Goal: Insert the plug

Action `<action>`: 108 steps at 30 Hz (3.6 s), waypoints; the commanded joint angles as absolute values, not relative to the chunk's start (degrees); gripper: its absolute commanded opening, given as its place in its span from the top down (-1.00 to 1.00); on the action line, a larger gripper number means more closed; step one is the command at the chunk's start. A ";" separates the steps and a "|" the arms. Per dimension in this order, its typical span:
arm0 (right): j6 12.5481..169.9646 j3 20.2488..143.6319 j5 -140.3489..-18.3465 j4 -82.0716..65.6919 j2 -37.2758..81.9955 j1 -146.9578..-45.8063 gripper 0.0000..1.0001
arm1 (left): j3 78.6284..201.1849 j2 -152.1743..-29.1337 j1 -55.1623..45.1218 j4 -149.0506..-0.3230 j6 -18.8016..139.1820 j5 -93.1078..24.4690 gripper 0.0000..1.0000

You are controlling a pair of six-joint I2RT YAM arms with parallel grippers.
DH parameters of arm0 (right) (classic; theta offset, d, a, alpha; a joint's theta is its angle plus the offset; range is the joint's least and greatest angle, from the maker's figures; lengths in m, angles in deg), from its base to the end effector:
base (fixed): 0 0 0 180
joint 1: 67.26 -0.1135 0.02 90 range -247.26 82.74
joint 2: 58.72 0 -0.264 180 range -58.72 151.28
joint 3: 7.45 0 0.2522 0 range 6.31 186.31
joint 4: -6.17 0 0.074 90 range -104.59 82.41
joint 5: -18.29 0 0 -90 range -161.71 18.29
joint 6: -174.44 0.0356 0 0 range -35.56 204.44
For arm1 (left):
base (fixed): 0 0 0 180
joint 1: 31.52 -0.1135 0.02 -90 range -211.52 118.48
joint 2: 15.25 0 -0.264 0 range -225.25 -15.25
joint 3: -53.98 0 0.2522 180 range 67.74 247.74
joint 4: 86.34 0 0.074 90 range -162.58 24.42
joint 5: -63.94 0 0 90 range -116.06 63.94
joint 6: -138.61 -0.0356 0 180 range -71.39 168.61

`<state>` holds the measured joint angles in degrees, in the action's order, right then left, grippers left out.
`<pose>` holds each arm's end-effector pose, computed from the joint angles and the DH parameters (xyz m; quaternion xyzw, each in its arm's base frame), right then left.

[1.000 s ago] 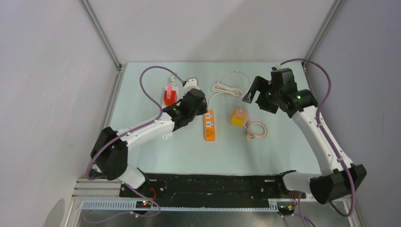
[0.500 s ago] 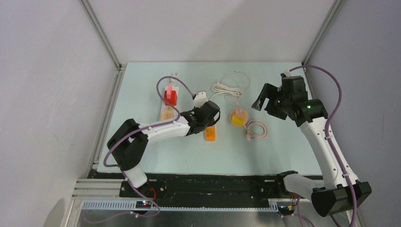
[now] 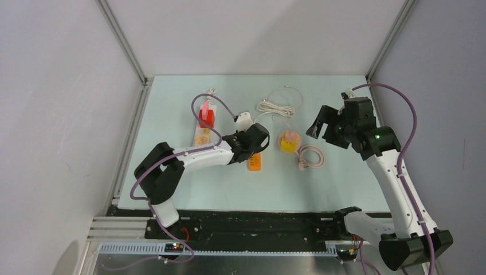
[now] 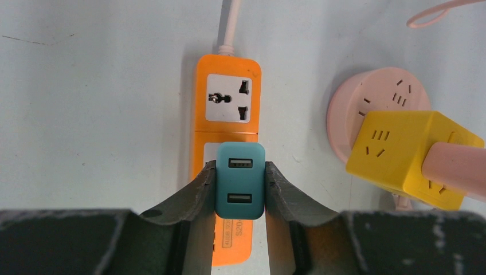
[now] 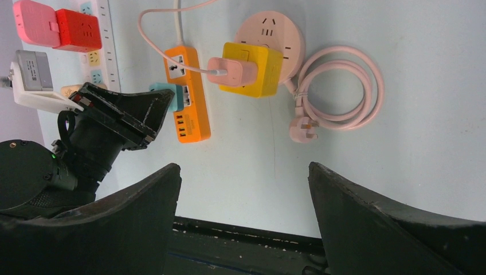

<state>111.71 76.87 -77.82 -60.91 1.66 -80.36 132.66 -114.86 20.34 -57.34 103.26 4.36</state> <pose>0.1938 0.0490 0.3705 0.0920 0.9119 0.1829 0.3558 0.2408 -0.2775 0.2036 -0.1119 0.9041 -0.1174 0.3953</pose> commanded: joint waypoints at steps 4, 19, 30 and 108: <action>110.97 76.38 -78.67 -60.03 0.96 -80.08 -0.69 | 133.36 -114.73 20.75 -56.56 104.31 9.26 1.00; 111.47 75.04 -77.98 -61.33 -0.10 -79.86 -0.66 | 134.70 -117.68 20.80 -56.29 101.83 7.03 1.00; 111.32 73.89 -77.71 -61.74 -0.14 -79.50 -0.65 | 140.00 -120.82 25.57 -50.24 97.88 13.40 1.00; 115.14 81.99 -60.59 -45.32 -8.53 -69.33 -0.98 | 121.74 -44.05 4.42 -36.07 74.33 22.49 -0.99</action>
<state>114.00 80.00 -61.55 -47.82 -9.07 -70.02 120.47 -43.26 4.71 -37.10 76.27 19.48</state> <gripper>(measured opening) 0.993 0.996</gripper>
